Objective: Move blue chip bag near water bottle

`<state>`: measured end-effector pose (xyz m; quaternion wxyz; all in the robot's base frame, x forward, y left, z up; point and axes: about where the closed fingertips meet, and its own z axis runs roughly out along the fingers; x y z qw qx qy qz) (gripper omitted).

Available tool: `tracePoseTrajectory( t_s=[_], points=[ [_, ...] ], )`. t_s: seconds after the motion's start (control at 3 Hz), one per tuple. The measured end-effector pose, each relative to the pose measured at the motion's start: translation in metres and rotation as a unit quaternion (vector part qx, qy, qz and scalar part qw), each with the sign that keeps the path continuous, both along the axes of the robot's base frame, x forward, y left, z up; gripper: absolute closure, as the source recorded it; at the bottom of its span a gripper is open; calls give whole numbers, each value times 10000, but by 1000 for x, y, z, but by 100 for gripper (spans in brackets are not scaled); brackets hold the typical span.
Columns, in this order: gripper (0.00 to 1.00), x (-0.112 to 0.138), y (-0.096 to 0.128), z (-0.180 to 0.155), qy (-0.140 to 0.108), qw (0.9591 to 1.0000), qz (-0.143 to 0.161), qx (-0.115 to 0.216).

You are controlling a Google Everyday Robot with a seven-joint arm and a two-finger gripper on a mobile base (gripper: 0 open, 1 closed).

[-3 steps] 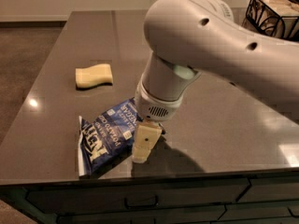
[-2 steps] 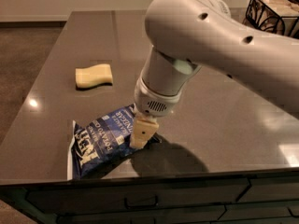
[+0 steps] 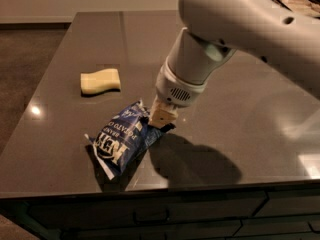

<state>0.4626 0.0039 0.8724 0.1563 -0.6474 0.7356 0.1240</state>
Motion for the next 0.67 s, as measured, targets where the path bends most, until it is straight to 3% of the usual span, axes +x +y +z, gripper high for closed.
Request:
tracePoseTrajectory(
  t_s=[0.33, 0.67],
  points=[
    [100, 26, -29, 19, -192, 9988, -416, 152],
    [100, 51, -58, 32, -414, 9957, -808, 178]
  ],
)
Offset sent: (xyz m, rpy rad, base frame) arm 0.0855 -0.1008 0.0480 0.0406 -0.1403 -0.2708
